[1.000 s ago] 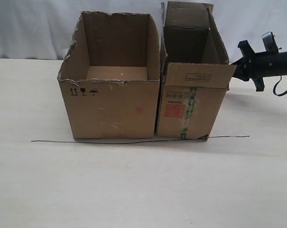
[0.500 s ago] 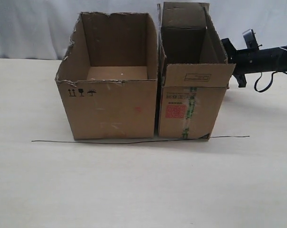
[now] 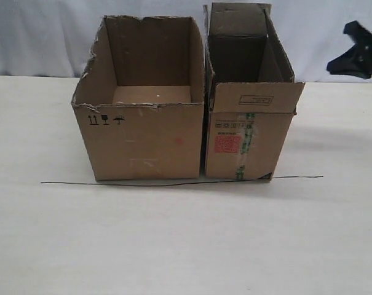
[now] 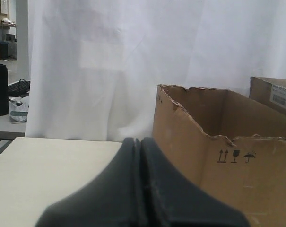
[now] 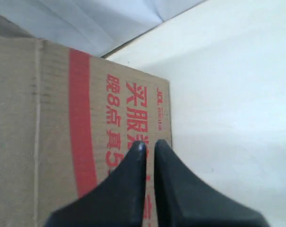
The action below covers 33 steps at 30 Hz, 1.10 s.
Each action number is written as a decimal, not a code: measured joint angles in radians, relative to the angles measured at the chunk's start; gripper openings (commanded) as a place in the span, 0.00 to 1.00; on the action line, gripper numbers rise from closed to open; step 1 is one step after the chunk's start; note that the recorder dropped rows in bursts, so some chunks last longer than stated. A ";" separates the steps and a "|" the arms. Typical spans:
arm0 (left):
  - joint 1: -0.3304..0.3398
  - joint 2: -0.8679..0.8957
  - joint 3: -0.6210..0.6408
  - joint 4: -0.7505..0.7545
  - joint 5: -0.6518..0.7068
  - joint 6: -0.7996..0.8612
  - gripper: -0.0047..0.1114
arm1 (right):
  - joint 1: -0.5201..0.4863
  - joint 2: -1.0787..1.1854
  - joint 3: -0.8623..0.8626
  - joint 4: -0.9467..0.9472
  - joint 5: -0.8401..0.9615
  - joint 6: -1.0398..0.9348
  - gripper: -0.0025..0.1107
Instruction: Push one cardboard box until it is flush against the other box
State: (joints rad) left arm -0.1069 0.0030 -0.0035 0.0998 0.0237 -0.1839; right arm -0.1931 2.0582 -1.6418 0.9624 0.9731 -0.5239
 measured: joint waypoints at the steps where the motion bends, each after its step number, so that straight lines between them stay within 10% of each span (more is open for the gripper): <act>1: 0.000 0.000 0.000 0.000 0.000 0.000 0.04 | -0.009 -0.060 0.054 -0.002 -0.024 -0.002 0.07; 17: 0.000 0.000 0.000 0.000 0.000 0.000 0.04 | -0.025 -1.232 1.122 -0.029 -0.371 -0.050 0.07; 33: 0.000 0.000 0.000 0.000 0.000 0.000 0.04 | -0.009 -1.923 1.294 -0.032 -0.392 -0.059 0.07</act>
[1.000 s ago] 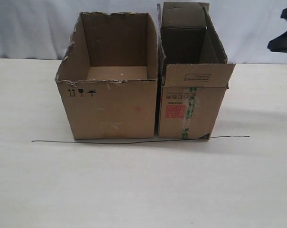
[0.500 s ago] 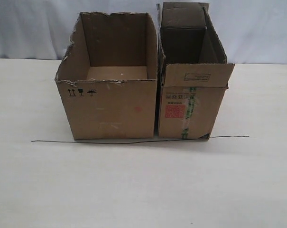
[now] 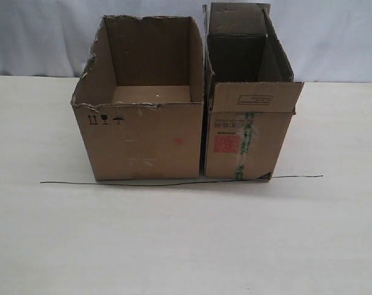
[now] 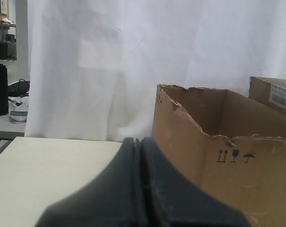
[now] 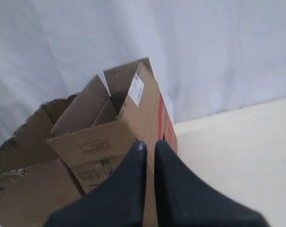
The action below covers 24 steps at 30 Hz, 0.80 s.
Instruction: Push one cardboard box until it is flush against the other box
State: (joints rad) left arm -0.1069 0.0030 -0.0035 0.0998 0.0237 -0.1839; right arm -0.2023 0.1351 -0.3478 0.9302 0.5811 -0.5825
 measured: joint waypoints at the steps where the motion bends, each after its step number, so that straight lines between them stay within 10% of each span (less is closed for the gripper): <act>1: 0.000 0.000 0.000 0.000 0.000 0.000 0.04 | 0.020 -0.025 0.005 0.000 -0.016 0.000 0.07; 10: 0.000 0.000 0.000 0.000 0.000 0.000 0.04 | 0.278 -0.133 0.163 -0.043 -0.267 -0.048 0.07; 24: 0.000 0.000 0.000 0.000 0.000 0.000 0.04 | 0.294 -0.133 0.225 -0.133 -0.333 -0.062 0.07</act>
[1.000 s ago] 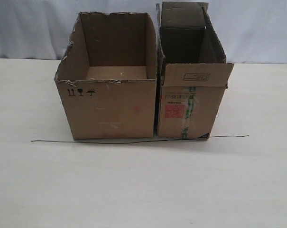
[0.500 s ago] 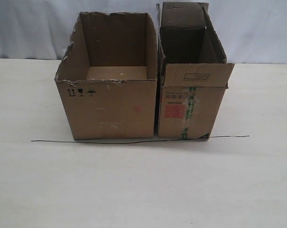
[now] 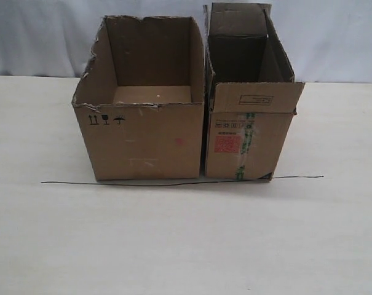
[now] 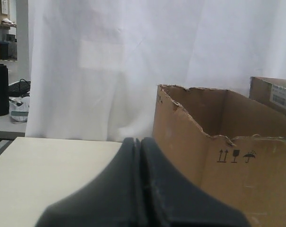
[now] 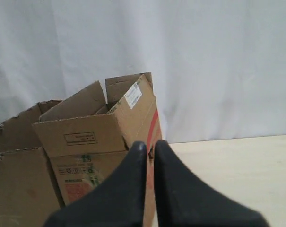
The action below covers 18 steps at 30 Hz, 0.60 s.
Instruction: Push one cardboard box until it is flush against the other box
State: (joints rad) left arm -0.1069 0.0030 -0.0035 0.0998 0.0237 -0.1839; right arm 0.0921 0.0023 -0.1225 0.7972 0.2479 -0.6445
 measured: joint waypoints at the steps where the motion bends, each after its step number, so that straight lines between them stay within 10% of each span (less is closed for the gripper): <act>1: 0.000 0.000 0.000 0.000 0.000 0.000 0.04 | 0.000 0.000 0.005 -0.041 -0.004 0.026 0.07; 10: 0.000 0.000 0.000 0.000 0.000 0.000 0.04 | 0.000 0.000 0.097 -0.650 -0.081 0.658 0.07; 18: 0.000 0.000 0.000 0.000 0.000 0.000 0.04 | 0.000 0.000 0.117 -0.852 -0.132 0.808 0.07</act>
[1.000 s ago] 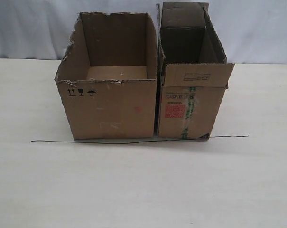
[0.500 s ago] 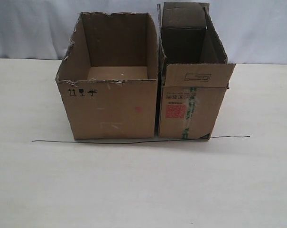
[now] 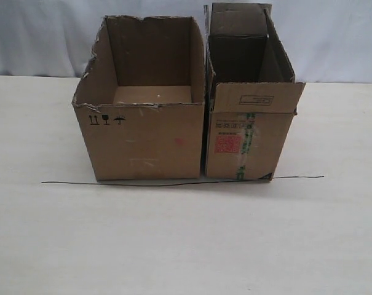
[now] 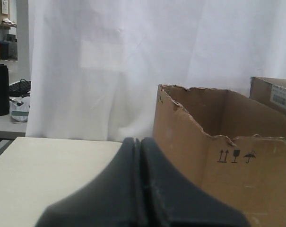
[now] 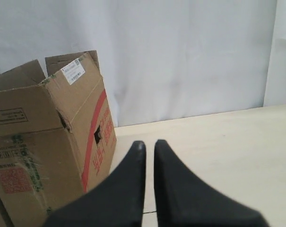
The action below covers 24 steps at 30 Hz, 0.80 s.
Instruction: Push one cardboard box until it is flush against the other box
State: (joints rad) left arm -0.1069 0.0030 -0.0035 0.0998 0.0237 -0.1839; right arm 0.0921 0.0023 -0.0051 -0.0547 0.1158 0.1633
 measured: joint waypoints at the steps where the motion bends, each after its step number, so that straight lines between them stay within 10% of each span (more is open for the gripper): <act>1: 0.000 0.000 0.000 0.000 0.000 0.000 0.04 | 0.000 0.000 0.000 -0.011 0.000 0.003 0.07; 24: 0.000 0.000 0.000 0.000 0.000 0.000 0.04 | -0.094 0.000 0.000 -0.007 0.002 0.011 0.07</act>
State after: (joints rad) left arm -0.1069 0.0030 -0.0035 0.0998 0.0237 -0.1839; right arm -0.0022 0.0023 -0.0051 -0.0616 0.1177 0.1744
